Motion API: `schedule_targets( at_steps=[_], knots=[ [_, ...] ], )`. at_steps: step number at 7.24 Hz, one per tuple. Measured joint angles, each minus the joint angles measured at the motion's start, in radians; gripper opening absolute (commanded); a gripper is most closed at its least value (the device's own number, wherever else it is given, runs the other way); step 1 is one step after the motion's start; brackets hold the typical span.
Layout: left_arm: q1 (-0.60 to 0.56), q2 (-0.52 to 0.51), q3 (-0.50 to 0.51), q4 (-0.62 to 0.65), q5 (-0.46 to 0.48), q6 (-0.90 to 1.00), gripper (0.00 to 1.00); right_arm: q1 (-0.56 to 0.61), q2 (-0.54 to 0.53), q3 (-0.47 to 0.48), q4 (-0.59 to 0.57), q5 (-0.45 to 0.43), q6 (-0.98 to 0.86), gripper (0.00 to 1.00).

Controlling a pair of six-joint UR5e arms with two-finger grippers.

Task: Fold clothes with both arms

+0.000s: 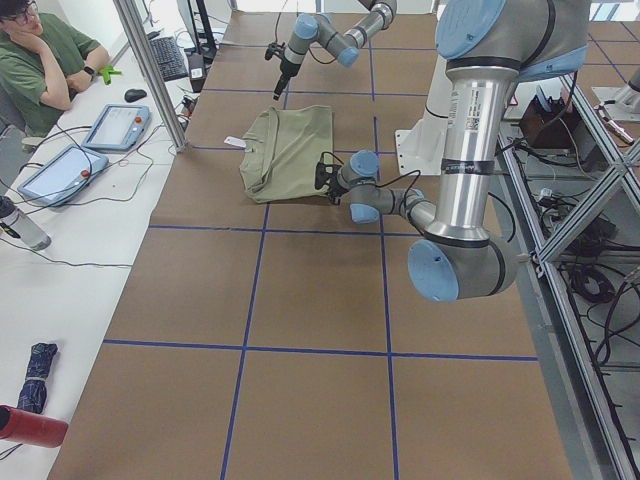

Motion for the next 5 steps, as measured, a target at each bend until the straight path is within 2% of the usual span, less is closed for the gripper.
schedule_targets(
  at_steps=[2, 3, 5],
  knots=[
    [-0.04, 0.017, -0.003, 0.003, -0.005, 0.11, 0.0, -0.002, 0.0, -0.001, 0.0, -0.001, 0.001, 1.0],
    [-0.104, 0.017, 0.021, 0.009, -0.006, 0.204, 0.0, -0.004, 0.0, -0.002, 0.0, -0.002, 0.001, 1.0],
    [-0.253, -0.023, 0.125, 0.015, -0.014, 0.372, 0.0, -0.008, 0.001, -0.003, 0.001, -0.004, 0.001, 1.0]
  ],
)
